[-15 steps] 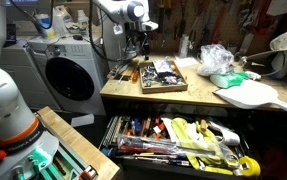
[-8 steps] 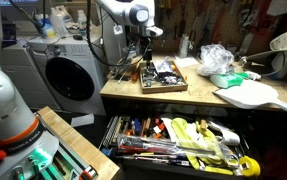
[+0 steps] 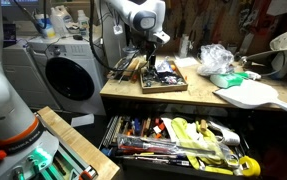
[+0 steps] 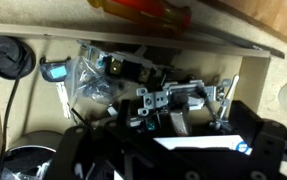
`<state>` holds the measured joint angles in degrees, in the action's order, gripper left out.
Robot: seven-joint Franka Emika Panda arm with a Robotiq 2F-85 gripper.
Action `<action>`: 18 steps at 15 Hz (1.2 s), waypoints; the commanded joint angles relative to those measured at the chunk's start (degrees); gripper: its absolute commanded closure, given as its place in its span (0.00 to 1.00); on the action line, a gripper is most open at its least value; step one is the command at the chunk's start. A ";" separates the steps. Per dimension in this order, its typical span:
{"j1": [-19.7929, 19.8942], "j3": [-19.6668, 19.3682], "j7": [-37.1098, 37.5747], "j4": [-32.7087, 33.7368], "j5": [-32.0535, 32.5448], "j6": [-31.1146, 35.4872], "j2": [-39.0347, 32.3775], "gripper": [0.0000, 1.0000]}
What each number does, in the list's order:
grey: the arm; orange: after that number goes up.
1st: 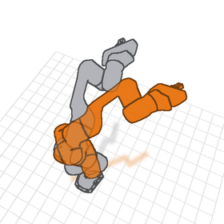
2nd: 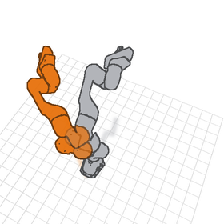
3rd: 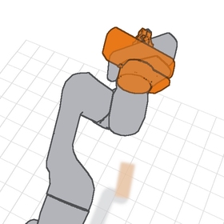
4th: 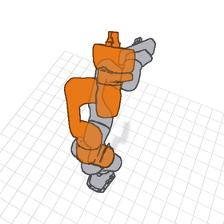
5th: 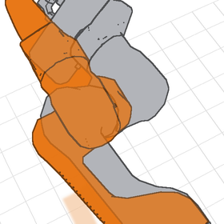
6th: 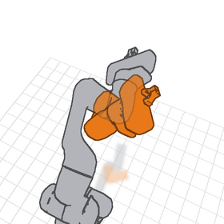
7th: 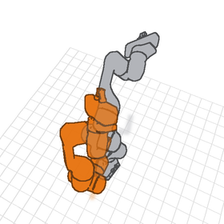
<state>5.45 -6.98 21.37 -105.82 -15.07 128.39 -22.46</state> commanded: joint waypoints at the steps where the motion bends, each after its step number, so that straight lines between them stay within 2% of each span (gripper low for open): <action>1: 2.52 1.75 -4.73 -0.82 -6.00 2.35 -0.74 0.00; 3: 3.20 2.29 -6.77 -0.32 -8.38 2.62 -1.51 0.01; 6: 2.94 2.10 -6.14 0.25 -8.95 4.64 -2.91 0.21; 7: 2.80 2.12 -5.93 0.26 -8.97 5.80 -3.25 0.35; 9: 2.43 2.03 -5.26 0.15 -8.50 8.11 -3.73 0.41; 10: 2.32 2.05 -5.11 0.07 -8.28 9.22 -3.89 0.48; 12: 2.27 2.22 -5.18 -0.16 -8.06 10.86 -3.88 0.50; 14: 2.34 2.47 -5.39 -0.10 -8.03 11.50 -3.79 0.57; 15: 2.40 2.68 -5.66 -0.11 -8.06 11.37 -3.72 0.67; 16: 2.23 2.63 -5.44 -0.07 -7.68 11.30 -3.79 0.83; 17: 2.11 2.61 -5.33 -0.05 -7.43 11.09 -3.82 0.90; 18: 1.85 2.48 -5.12 -0.08 -6.83 10.96 -3.88 0.85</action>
<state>7.38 -4.85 16.75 -105.63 -22.37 138.57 -25.92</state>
